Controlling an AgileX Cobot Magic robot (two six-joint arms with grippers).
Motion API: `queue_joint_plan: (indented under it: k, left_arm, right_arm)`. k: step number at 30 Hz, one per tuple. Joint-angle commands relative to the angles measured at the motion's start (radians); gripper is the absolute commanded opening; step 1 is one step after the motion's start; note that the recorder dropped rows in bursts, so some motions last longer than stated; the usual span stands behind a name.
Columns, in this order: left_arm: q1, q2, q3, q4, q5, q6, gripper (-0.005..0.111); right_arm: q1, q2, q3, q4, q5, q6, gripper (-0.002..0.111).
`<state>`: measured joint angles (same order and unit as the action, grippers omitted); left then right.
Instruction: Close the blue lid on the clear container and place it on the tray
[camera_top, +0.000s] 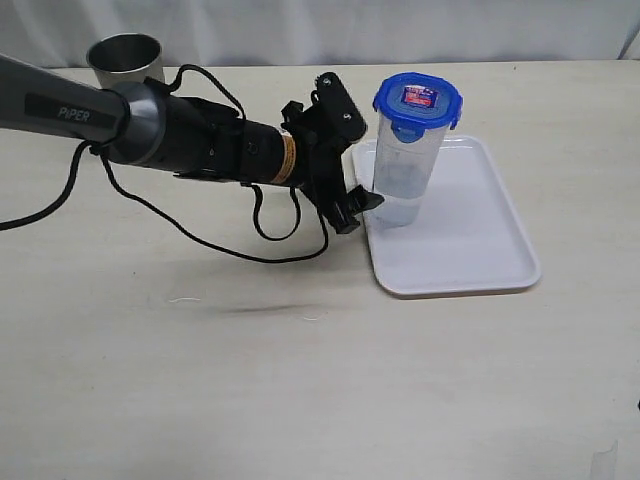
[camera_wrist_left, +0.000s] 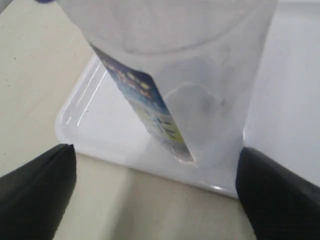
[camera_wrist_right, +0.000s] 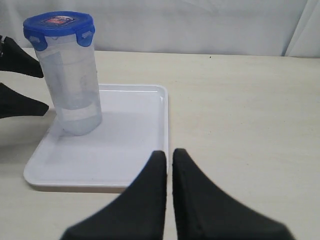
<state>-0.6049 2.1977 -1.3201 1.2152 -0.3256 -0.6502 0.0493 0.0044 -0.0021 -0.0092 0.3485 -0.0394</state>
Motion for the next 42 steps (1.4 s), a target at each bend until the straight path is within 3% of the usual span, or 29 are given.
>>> queue_joint_plan:
  k: [1,6,8,10,17,19,29,36,42]
  left_arm:
    - [0.001,-0.029,0.02,0.025,0.039,-0.012,0.081]
    - [0.001,-0.039,0.02,0.023,0.116,-0.012,0.08]
    - [0.001,-0.043,0.02,0.021,0.141,-0.012,0.075]
    - [0.001,-0.053,0.02,0.021,0.177,-0.012,0.064]
    - [0.001,-0.126,0.052,0.018,0.187,-0.013,0.009]
    - [0.001,-0.154,0.054,-0.017,0.203,-0.026,0.0]
    - [0.001,-0.316,0.079,-0.03,0.295,-0.162,0.0]
    - [-0.001,-0.486,0.178,-0.03,0.288,-0.198,0.0]
    - [-0.001,-0.733,0.326,-0.03,0.288,-0.272,0.0]
  right_arm:
    - [-0.004,-0.004,0.002,-0.003,-0.003,0.001,0.005]
    - [-0.004,-0.004,0.002,-0.003,-0.003,0.001,0.005]
    - [-0.004,-0.004,0.002,-0.003,-0.003,0.001,0.005]
    - [-0.004,-0.004,0.002,-0.003,-0.003,0.001,0.005]
    - [-0.004,-0.004,0.002,-0.003,-0.003,0.001,0.005]
    - [-0.004,-0.004,0.002,-0.003,-0.003,0.001,0.005]
    - [-0.004,-0.004,0.002,-0.003,-0.003,0.001,0.005]
    - [-0.004,-0.004,0.002,-0.003,-0.003,0.001,0.005]
    - [-0.004,-0.004,0.002,-0.003,-0.003,0.001,0.005]
